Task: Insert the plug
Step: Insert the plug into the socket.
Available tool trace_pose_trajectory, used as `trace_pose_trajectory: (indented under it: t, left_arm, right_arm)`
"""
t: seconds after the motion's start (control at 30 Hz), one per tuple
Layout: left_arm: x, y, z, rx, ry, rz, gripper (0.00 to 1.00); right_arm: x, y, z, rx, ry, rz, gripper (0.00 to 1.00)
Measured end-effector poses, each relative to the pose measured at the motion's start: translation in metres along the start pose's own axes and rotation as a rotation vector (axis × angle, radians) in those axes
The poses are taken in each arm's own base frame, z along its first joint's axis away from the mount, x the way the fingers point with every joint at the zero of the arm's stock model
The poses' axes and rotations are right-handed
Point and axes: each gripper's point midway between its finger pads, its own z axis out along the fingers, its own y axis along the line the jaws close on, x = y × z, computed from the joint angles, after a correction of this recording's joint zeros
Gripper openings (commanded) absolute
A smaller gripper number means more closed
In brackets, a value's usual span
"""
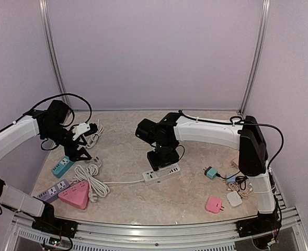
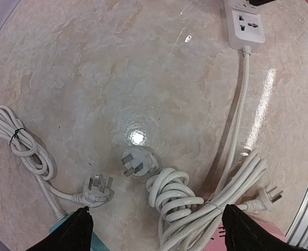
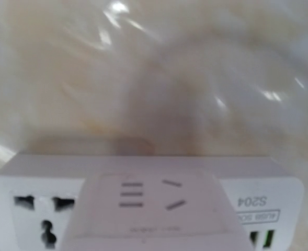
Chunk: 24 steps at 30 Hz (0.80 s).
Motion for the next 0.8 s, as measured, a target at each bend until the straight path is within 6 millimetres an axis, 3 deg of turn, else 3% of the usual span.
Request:
trace_pose_trajectory:
  t: [0.23,0.8]
  left_arm:
    - [0.003,0.001,0.0,-0.004,0.009,-0.003,0.83]
    - [0.007,0.001,-0.004,-0.017,0.025,-0.013,0.83]
  right_arm:
    - [0.031,-0.029,-0.005,0.045,0.058,0.02,0.0]
    - [0.032,-0.037,0.008,0.003,0.177,0.05,0.0]
